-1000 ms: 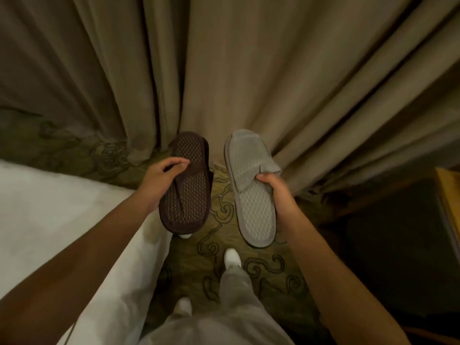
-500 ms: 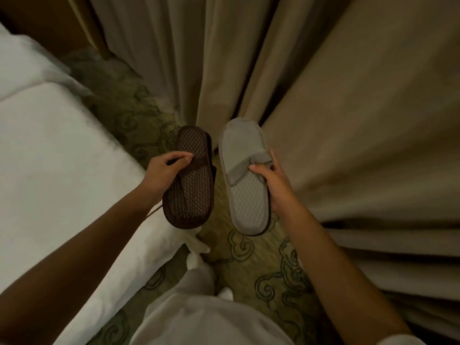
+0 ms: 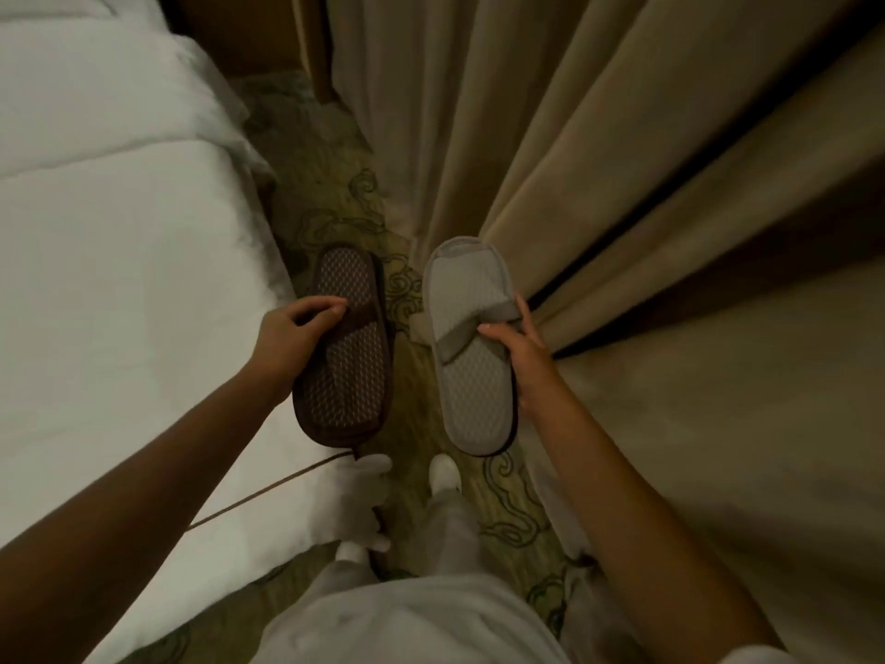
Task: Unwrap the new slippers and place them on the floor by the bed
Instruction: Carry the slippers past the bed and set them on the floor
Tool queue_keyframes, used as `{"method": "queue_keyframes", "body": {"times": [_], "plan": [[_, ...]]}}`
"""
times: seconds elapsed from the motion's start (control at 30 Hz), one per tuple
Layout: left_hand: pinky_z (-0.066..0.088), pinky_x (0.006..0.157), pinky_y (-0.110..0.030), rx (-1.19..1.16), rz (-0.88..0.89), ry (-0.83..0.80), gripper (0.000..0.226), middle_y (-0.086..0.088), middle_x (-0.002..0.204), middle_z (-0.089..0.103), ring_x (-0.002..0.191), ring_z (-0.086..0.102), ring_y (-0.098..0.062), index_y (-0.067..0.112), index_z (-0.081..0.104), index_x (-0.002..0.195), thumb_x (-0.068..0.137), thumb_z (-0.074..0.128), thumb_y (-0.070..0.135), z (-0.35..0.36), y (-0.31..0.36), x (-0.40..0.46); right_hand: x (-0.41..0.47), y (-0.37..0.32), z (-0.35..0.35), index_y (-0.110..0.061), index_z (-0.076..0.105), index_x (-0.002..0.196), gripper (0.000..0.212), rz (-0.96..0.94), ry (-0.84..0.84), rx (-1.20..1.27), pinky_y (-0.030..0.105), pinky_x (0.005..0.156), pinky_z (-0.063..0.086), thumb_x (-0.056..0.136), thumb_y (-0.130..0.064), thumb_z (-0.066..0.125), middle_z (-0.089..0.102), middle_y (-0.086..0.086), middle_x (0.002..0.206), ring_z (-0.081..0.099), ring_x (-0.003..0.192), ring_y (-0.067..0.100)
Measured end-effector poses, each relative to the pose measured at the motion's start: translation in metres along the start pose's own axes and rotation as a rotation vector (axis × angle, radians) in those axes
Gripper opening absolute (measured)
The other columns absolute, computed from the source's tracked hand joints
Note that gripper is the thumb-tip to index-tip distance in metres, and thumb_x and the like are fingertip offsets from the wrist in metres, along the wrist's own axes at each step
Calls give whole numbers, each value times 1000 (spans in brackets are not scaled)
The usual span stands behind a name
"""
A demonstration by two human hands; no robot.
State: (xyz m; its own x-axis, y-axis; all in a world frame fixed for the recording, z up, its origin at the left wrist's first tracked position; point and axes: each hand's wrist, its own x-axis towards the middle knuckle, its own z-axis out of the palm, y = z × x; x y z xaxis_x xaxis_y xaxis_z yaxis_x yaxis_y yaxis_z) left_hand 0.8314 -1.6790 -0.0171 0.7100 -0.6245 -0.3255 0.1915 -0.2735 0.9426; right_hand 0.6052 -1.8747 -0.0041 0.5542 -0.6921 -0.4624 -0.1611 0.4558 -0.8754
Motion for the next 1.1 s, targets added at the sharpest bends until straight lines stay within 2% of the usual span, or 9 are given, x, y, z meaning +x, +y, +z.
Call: {"method": "queue_keyframes", "body": {"times": [0.13, 0.27, 0.4, 0.5, 0.63, 0.8, 0.93, 1.03, 1.1], "plan": [[56, 88, -23, -45, -7, 161, 16, 11, 102, 78, 97, 73, -4, 18, 81, 106, 92, 73, 20, -1, 7, 31, 71, -26, 20, -37, 53, 146, 85, 44, -144, -81, 37, 90, 59, 67, -25, 81, 69, 0, 134, 68, 117, 22], [55, 78, -14, -40, -33, 267, 21, 10, 101, 78, 89, 73, 1, 17, 80, 109, 93, 72, 28, -4, 13, 57, 123, -49, 49, -31, 62, 137, 73, 115, -229, -119, 47, 96, 57, 67, -22, 80, 72, 4, 127, 67, 116, 28], [53, 68, -7, 14, -66, 297, 14, 16, 93, 78, 86, 74, 1, 27, 81, 100, 91, 73, 34, -10, 14, 85, 165, -67, 79, -36, 75, 106, 42, 158, -295, -150, 46, 87, 60, 66, -23, 78, 78, 1, 111, 71, 109, 29], [52, 66, -5, 55, -95, 284, 6, 18, 87, 79, 86, 73, 2, 39, 80, 91, 90, 75, 36, -19, 10, 111, 202, -71, 101, -30, 73, 111, 43, 176, -318, -167, 42, 82, 58, 69, -21, 75, 77, 2, 109, 71, 106, 28], [51, 78, -15, 68, -227, 182, 21, 19, 90, 79, 86, 73, 3, 43, 82, 81, 86, 69, 59, -32, 11, 160, 254, -71, 141, -23, 66, 130, 67, 221, -322, -172, 56, 101, 54, 64, -29, 79, 71, 12, 126, 65, 119, 37], [45, 105, -35, 77, -518, -23, 84, 6, 108, 76, 105, 68, -17, 31, 85, 82, 72, 34, 97, -44, 15, 235, 320, -62, 195, -21, 72, 121, 60, 251, -274, -168, 52, 99, 56, 63, -32, 83, 76, 9, 118, 70, 113, 33], [40, 110, -36, 134, -543, -137, 90, 15, 86, 79, 101, 68, -10, 36, 84, 80, 69, 24, 101, -50, 26, 274, 364, -66, 228, -25, 76, 104, 44, 271, -288, -134, 37, 81, 61, 62, -34, 85, 81, 0, 102, 77, 96, 20], [43, 112, -41, 151, -539, -200, 96, 5, 100, 80, 103, 71, -14, 30, 85, 90, 70, 23, 101, -52, 26, 294, 396, -72, 243, -18, 74, 113, 52, 246, -282, -94, 35, 81, 62, 65, -34, 85, 80, 4, 107, 77, 99, 22], [34, 118, -41, 165, -511, -263, 103, 8, 107, 79, 111, 66, -11, 26, 84, 93, 74, 15, 99, -51, 24, 307, 419, -76, 250, -12, 70, 124, 64, 248, -255, -63, 42, 88, 62, 66, -34, 86, 77, 10, 116, 74, 106, 27]]}}
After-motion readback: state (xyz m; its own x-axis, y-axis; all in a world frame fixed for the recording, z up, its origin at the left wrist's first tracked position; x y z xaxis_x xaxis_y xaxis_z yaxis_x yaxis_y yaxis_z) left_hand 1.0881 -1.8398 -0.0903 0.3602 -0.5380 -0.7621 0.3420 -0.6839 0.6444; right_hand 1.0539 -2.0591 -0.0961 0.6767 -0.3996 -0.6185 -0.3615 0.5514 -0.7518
